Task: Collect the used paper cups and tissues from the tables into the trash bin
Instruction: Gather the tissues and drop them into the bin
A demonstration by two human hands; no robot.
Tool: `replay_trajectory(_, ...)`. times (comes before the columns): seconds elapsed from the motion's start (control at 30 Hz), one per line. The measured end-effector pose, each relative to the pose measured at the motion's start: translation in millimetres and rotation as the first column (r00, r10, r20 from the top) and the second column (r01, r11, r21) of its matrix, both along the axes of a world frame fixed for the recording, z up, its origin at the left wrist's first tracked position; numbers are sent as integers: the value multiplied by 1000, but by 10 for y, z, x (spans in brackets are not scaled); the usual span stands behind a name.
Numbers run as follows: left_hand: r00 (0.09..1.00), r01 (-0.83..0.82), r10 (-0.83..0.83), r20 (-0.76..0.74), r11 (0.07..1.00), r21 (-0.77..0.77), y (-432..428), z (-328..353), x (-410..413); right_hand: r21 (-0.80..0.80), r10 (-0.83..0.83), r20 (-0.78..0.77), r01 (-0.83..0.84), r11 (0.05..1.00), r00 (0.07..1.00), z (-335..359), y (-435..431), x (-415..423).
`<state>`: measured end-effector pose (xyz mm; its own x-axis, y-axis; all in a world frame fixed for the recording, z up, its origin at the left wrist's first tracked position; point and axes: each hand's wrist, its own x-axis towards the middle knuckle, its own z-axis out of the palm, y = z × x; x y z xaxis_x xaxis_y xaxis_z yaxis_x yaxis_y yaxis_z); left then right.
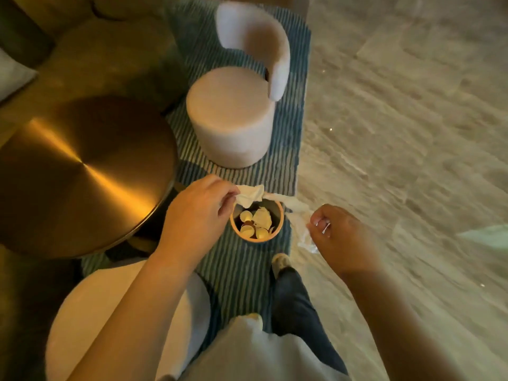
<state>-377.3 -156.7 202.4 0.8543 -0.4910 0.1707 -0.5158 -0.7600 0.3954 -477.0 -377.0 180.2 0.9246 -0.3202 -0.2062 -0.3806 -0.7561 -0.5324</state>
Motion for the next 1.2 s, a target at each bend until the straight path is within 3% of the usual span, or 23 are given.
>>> replay_trajectory(0.23, 953, -207, 196, -230, 978, -25, -520, -732, 685, 130, 55, -162, -34, 991, 985, -788, -670, 1189)
replay_trajectory(0.37, 803, -407, 325, -500, 911, -60, -739, -1625, 1056, 97, 8, -162, 8, 995, 987, -1492, -854, 1611)
replay_trajectory(0.6, 565, -606, 478, -673, 794, 55, -768, -3445, 1331, 107, -32, -354, 74, 991, 935, -3208, -683, 2061)
replay_trajectory(0.77, 487, -626, 471, -736, 776, 83, -811, -4596, 1379, 87, -103, -437, 157, 984, 893, -4340, -485, 2181)
replay_trajectory(0.93, 479, -577, 467, -743, 805, 134, -810, -5502, 1351, 45, -111, -486, 152, 987, 867, -5166, -407, 2210)
replay_trajectory(1.2, 374, -526, 463, -804, 820, 228, -806, -6139, 1308, 85, -114, -598, 204, 975, 794, -5774, -333, 2175)
